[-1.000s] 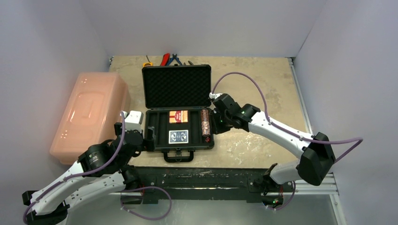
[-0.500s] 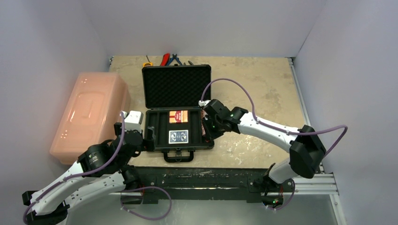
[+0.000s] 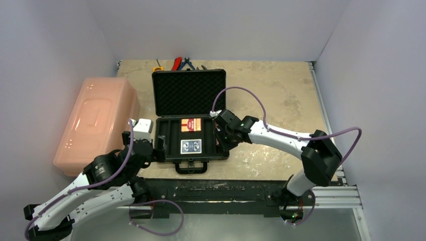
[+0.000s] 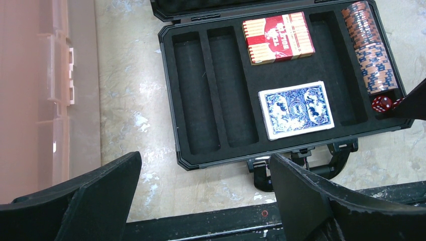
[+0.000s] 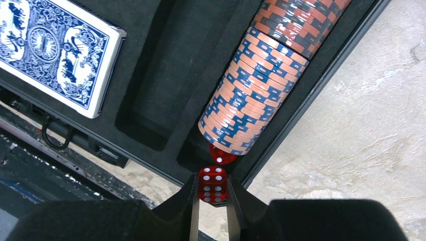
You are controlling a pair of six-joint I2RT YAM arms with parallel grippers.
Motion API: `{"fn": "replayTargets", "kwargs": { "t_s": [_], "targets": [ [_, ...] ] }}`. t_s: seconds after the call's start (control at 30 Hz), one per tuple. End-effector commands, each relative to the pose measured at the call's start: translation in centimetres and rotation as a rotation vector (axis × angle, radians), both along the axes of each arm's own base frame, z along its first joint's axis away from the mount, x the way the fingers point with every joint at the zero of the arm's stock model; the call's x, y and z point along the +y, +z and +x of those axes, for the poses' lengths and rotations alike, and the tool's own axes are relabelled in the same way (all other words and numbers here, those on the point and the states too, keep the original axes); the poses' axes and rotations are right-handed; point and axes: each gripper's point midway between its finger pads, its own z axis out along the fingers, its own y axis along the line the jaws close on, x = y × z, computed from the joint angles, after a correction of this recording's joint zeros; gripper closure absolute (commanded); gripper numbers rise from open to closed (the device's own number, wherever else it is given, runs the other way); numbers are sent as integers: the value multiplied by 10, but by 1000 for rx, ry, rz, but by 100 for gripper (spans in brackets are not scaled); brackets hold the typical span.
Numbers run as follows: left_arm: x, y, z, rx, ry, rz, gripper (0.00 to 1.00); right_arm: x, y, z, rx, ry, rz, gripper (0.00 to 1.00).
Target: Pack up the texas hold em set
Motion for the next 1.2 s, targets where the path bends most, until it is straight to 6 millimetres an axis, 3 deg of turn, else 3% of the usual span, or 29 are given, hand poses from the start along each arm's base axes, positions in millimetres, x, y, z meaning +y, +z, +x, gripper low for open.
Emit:
{"fn": "replayTargets", "kwargs": {
  "t_s": [0.0, 1.0, 1.17],
  "targets": [
    [3, 6, 3, -25, 32, -19, 0, 8, 11, 11, -49, 2, 15, 100],
    [3, 4, 3, -14, 39, -8, 0, 23, 6, 6, -26, 95, 42, 98],
    [3, 4, 3, -15, 39, -8, 0, 23, 6, 6, -28, 95, 39, 94]
  ]
}}
